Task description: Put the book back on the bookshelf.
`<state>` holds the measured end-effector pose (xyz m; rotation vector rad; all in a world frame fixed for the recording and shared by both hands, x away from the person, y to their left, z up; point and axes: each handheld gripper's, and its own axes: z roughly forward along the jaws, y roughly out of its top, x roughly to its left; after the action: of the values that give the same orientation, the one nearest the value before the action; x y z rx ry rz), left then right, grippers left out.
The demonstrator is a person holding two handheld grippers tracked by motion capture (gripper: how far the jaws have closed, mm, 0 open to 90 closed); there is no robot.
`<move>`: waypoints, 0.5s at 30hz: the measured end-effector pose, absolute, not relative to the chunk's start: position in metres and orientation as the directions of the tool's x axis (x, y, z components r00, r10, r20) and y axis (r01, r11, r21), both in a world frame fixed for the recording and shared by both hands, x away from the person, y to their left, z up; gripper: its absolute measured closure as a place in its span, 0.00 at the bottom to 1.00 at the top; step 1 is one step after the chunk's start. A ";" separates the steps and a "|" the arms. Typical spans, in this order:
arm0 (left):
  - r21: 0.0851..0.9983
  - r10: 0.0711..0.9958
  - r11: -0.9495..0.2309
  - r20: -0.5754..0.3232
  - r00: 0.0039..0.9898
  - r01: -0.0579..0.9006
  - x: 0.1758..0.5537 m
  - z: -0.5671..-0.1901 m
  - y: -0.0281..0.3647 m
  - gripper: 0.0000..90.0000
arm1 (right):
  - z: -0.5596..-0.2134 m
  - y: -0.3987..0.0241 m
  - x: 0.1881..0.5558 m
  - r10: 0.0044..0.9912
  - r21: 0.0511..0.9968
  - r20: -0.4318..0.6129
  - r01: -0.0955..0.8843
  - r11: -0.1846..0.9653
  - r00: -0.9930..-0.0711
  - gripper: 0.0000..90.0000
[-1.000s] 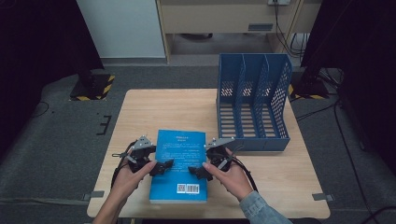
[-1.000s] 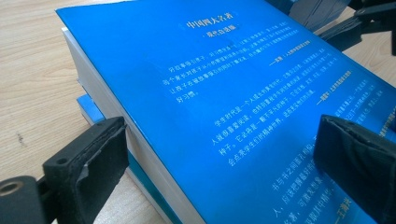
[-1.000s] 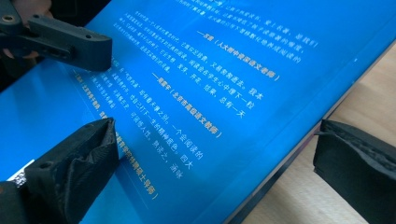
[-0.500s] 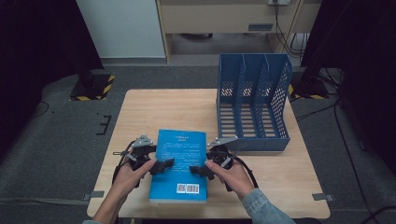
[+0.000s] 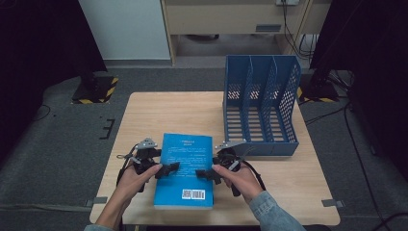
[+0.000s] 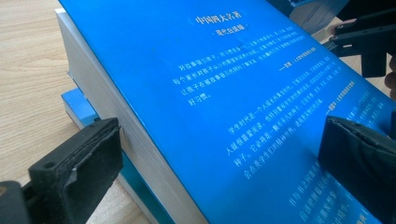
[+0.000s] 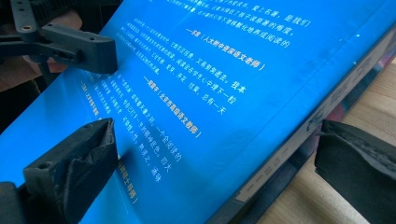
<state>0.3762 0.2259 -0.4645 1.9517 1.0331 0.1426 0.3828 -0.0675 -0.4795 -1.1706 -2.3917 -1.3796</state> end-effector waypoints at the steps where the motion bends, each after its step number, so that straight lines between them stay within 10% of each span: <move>1: 0.753 0.709 -0.250 -0.286 0.645 0.608 0.377 -0.465 0.226 0.00 | -0.480 -0.068 0.383 0.554 0.677 0.471 0.684 0.273 -0.687 0.00; 15: 0.749 0.682 -0.248 -0.315 0.660 0.614 0.383 -0.467 0.232 0.00 | -0.486 -0.065 0.391 0.496 0.661 0.532 0.703 0.262 -0.686 0.01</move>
<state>0.3834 0.2315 -0.4667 1.9465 1.0127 0.0920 0.3909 -0.0647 -0.4864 -1.1205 -2.3138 -1.3912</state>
